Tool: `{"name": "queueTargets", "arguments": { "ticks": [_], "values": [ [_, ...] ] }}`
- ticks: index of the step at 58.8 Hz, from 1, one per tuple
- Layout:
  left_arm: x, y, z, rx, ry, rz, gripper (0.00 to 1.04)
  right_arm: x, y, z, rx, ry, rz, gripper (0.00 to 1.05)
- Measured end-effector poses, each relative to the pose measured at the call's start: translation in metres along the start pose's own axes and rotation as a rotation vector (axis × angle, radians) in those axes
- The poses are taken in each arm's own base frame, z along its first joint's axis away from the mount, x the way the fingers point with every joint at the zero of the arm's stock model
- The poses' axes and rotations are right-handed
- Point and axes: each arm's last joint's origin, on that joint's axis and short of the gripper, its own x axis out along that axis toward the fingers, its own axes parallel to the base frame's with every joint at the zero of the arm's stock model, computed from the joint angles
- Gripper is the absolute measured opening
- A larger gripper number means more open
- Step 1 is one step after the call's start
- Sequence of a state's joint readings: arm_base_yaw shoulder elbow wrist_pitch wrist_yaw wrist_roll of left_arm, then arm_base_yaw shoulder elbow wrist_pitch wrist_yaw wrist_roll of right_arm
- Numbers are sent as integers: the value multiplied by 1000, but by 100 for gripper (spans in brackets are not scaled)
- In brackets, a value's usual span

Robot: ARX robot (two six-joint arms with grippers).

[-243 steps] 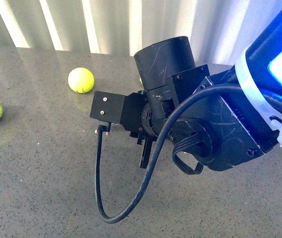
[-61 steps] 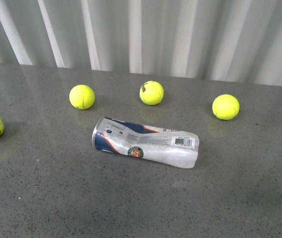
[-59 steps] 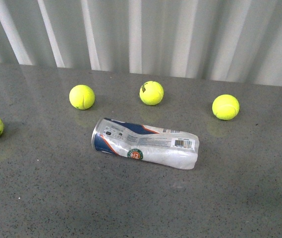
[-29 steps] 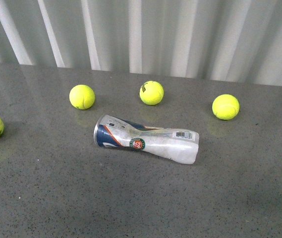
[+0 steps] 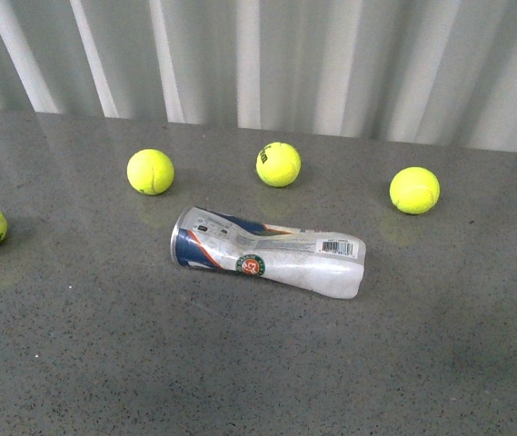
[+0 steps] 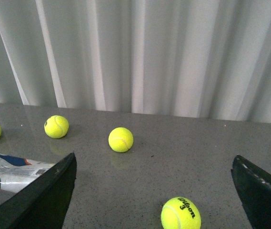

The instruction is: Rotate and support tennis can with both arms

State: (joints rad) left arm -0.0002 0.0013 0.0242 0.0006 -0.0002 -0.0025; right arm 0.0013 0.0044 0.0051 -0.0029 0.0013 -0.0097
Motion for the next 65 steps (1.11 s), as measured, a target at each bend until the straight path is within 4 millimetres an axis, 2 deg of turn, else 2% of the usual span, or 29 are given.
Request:
{"name": "queueTargets", "arguments": {
  "ticks": [3, 7, 11, 19, 21, 24, 28, 30, 33, 37, 43, 57, 65],
  "values": [
    [1, 0, -1, 9, 35, 14, 98, 0, 0, 0, 0, 0, 0, 97],
    [3, 1, 2, 75, 317, 64, 98, 0, 0, 0, 0, 0, 0, 97],
    [13, 1, 12, 139, 461, 57, 98, 0, 0, 0, 0, -1, 0, 98],
    [60, 1, 48, 217, 399, 9, 98, 0, 0, 0, 0, 0, 0, 98],
    [78, -1, 58, 204, 374, -28, 98, 0, 0, 0, 0, -1, 0, 98],
    [98, -4, 65, 188, 364, -63, 98, 0, 0, 0, 0, -1, 0, 98],
    [137, -11, 69, 207, 380, -79, 98, 0, 0, 0, 0, -1, 0, 98],
    [165, -16, 63, 205, 430, -108, 98, 0, 0, 0, 0, -1, 0, 98],
    [191, -22, 50, 192, 488, -130, 98, 0, 0, 0, 0, -1, 0, 98],
    [222, -33, 30, 159, 565, -192, 98, 0, 0, 0, 0, -1, 0, 98],
    [256, -53, -2, 108, 663, -251, 98, 0, 0, 0, 0, -1, 0, 98],
    [283, -77, -58, 54, 769, -265, 98, 0, 0, 0, 0, -1, 0, 98],
    [293, -83, -74, -1, 794, -267, 98, 0, 0, 0, 0, -1, 0, 98]
  ]
}}
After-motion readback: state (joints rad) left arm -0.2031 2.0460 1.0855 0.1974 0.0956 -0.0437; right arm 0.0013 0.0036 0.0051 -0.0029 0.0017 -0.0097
